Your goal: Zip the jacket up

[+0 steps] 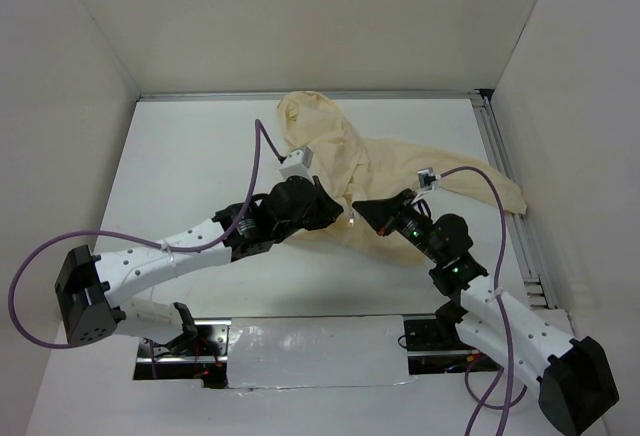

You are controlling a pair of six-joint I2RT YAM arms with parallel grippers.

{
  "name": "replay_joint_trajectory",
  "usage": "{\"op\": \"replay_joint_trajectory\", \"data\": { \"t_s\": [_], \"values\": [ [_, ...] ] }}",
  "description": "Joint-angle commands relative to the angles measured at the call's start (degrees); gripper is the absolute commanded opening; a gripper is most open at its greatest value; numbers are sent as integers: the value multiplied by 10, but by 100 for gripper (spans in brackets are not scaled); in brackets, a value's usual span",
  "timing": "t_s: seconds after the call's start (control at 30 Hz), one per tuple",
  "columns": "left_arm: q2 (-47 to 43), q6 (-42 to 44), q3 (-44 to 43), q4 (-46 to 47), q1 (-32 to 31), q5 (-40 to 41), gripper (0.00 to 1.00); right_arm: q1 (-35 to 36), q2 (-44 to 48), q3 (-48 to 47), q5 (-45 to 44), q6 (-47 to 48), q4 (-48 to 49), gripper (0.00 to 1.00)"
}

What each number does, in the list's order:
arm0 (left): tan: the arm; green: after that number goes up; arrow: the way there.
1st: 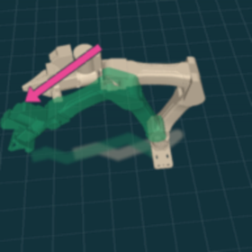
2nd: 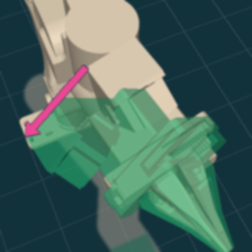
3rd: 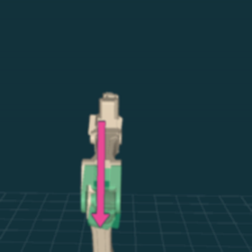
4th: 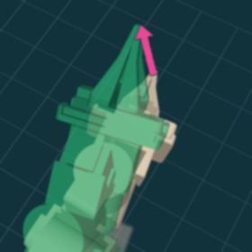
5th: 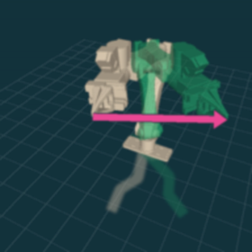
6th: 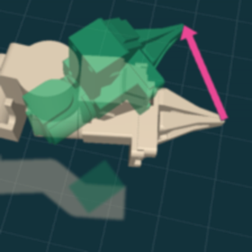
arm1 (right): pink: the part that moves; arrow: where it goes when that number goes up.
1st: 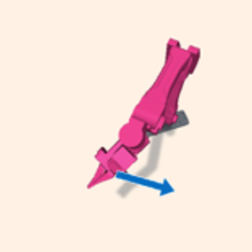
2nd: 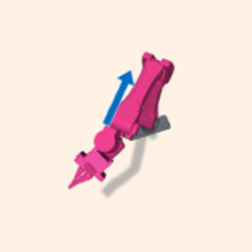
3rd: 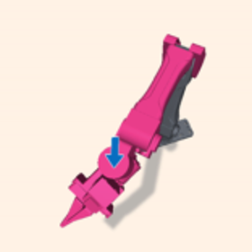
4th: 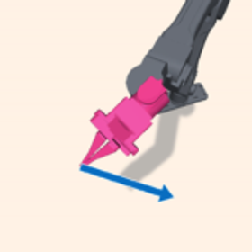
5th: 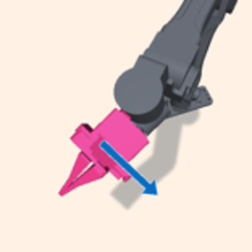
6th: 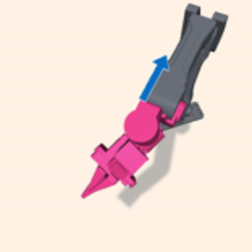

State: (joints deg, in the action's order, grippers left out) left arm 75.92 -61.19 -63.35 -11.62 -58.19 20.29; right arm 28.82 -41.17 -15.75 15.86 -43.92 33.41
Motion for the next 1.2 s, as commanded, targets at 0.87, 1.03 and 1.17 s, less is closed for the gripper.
{"op": "replay_joint_trajectory", "data": {
  "t_s": [0.87, 1.03, 1.17],
  "values": [
    [-7, 9, -8, 24, 1, -54, 0, -2, 6, 9, -30, -55, 106, 0],
    [-23, 2, 1, 26, 0, -38, 0, -2, 29, 9, -28, -40, 50, 0],
    [-39, -8, 12, 37, 1, -21, 0, -2, 57, 30, -27, -53, 35, 0]
  ]
}}
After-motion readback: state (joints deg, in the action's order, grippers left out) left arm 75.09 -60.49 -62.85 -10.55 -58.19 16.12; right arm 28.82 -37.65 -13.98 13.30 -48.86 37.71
